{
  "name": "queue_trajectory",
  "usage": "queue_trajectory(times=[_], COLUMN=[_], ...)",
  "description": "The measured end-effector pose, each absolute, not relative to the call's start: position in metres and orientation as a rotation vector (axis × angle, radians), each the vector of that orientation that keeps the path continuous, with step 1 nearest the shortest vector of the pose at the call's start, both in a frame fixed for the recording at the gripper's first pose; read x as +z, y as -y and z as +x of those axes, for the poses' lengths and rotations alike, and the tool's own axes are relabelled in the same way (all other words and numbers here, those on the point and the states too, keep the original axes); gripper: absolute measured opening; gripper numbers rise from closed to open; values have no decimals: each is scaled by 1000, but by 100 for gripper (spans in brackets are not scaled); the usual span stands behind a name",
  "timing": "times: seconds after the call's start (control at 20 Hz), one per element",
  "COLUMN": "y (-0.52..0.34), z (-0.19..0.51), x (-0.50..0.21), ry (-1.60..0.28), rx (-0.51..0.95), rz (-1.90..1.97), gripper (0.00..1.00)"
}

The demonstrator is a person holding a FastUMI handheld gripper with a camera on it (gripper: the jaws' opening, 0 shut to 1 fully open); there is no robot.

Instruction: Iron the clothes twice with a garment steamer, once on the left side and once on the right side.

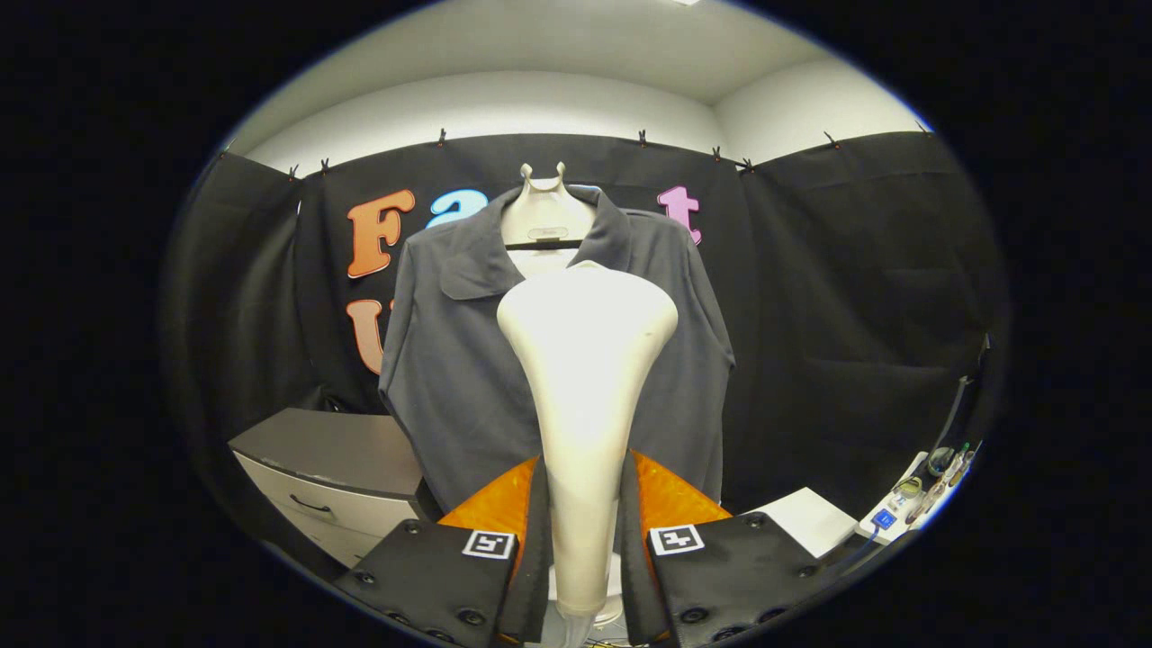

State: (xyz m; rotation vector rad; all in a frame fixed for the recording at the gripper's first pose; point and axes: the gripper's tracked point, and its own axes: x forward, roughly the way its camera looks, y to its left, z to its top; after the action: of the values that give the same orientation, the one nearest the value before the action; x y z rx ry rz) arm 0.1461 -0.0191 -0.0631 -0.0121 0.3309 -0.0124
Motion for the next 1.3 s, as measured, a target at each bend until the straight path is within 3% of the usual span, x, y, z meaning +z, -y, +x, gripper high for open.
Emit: queue_trajectory(times=[0.35, 1.3], y=[0, -36], z=[114, 95], x=[-55, -29], ry=[-325, -267], rx=[-88, -77], rz=[18, 11], gripper=[41, 41])
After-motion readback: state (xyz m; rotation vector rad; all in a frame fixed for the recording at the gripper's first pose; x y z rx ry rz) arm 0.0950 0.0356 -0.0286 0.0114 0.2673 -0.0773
